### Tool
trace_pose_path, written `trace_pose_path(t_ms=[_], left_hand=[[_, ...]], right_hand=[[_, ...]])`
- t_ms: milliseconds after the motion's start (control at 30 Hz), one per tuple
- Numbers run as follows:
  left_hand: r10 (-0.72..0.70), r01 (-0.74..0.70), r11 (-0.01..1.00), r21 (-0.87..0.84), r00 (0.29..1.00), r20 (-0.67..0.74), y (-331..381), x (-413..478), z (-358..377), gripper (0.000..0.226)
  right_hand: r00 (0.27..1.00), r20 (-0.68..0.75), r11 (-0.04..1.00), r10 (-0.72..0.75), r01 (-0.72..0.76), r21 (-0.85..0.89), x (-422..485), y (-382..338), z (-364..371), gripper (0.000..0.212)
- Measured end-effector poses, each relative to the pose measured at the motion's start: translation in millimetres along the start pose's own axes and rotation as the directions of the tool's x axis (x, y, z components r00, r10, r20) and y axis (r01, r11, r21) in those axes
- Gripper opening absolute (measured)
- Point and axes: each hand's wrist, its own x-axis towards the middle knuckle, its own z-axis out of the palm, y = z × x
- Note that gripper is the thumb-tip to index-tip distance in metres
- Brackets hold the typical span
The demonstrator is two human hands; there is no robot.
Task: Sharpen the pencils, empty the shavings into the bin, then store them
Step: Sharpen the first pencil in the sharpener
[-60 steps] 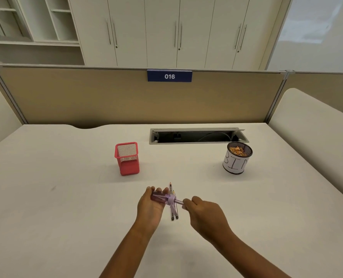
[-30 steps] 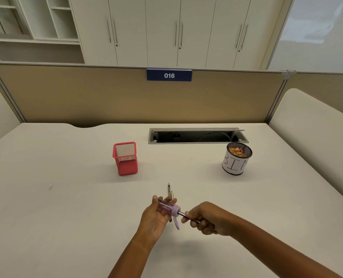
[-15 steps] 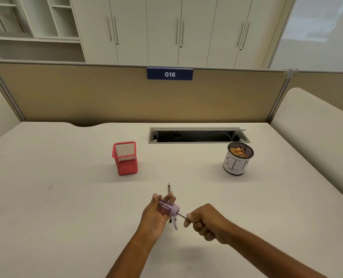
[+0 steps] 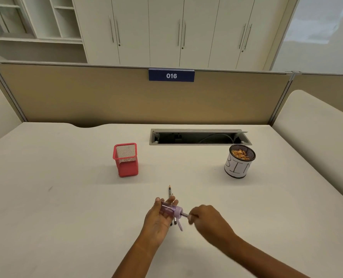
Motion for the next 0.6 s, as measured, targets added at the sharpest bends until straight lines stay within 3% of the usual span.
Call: trace_pose_path(t_ms=[33,67,100,133,167,200,267,300,333,367,400,433,500,533,567,600], left_hand=[[-0.013,0.013,1.000,0.016,1.000,0.005,-1.7,-0.1,-1.8,0.030],[-0.025,0.025,0.999,0.027,1.000,0.010,-3.4,-0.3,-3.9,0.030],[-0.034,0.034,0.999,0.030,0.999,0.016,-4.6,-0.8,-5.4,0.030],[-0.040,0.039,0.999,0.024,0.999,0.017,-5.2,-0.8,-6.7,0.030],[-0.041,0.041,0.999,0.010,0.999,0.015,-5.7,-0.8,-7.4,0.030],[-0.041,0.041,0.999,-0.008,0.999,0.008,-6.2,0.3,-8.1,0.029],[-0.041,0.041,0.998,-0.045,0.999,-0.011,-7.0,1.7,-7.5,0.030],[-0.045,0.043,0.997,-0.059,0.999,-0.022,-7.4,2.1,-7.0,0.031],[-0.048,0.045,0.997,-0.068,0.998,-0.033,-8.0,2.8,-7.3,0.032],[-0.048,0.045,0.996,-0.071,0.998,-0.044,-8.7,3.4,-7.3,0.033],[-0.047,0.043,0.997,-0.071,0.997,-0.056,-9.3,4.2,-7.2,0.033],[-0.047,0.042,0.996,-0.073,0.997,-0.066,-9.8,4.4,-6.4,0.032],[-0.048,0.042,0.996,-0.074,0.996,-0.072,-10.5,4.0,-5.4,0.031],[-0.043,0.039,0.997,-0.065,0.997,-0.065,-10.4,3.2,-5.7,0.030],[-0.038,0.035,0.998,-0.058,0.998,-0.051,-10.3,2.0,-5.0,0.030],[-0.033,0.031,0.998,-0.048,0.999,-0.036,-10.3,1.4,-5.0,0.031]], right_hand=[[0.964,0.207,0.904,0.169,-0.235,0.357,4.9,3.7,-5.2,0.027],[0.877,0.418,0.695,0.237,-0.453,0.558,8.7,9.4,-8.9,0.032],[0.820,0.518,0.529,0.243,-0.559,0.638,11.8,14.3,-10.1,0.034],[0.801,0.556,0.453,0.222,-0.590,0.669,11.5,16.2,-10.7,0.035],[0.803,0.556,0.482,0.214,-0.582,0.655,11.5,16.7,-12.6,0.034],[0.855,0.477,0.635,0.206,-0.487,0.600,11.2,16.2,-11.3,0.029],[0.977,0.170,0.957,0.126,-0.165,0.239,6.6,10.2,-6.7,0.021],[1.000,0.005,1.000,0.001,-0.001,-0.010,5.6,9.1,-4.1,0.024],[0.980,-0.118,0.944,-0.162,0.119,-0.307,5.8,10.7,-1.1,0.026],[0.935,-0.167,0.803,-0.313,0.167,-0.572,5.6,12.0,0.9,0.027],[0.889,-0.179,0.677,-0.422,0.178,-0.714,3.0,12.8,2.4,0.030],[0.862,-0.194,0.626,-0.468,0.169,-0.761,-0.7,10.6,2.4,0.033],[0.879,-0.143,0.605,-0.455,0.187,-0.774,-2.2,10.4,5.0,0.030],[0.913,-0.090,0.666,-0.398,0.220,-0.713,-3.2,7.8,5.3,0.020],[0.956,-0.069,0.820,-0.285,0.205,-0.535,-2.7,3.9,3.7,0.014],[0.995,-0.026,0.967,-0.091,0.082,-0.243,0.4,4.4,0.5,0.018]])
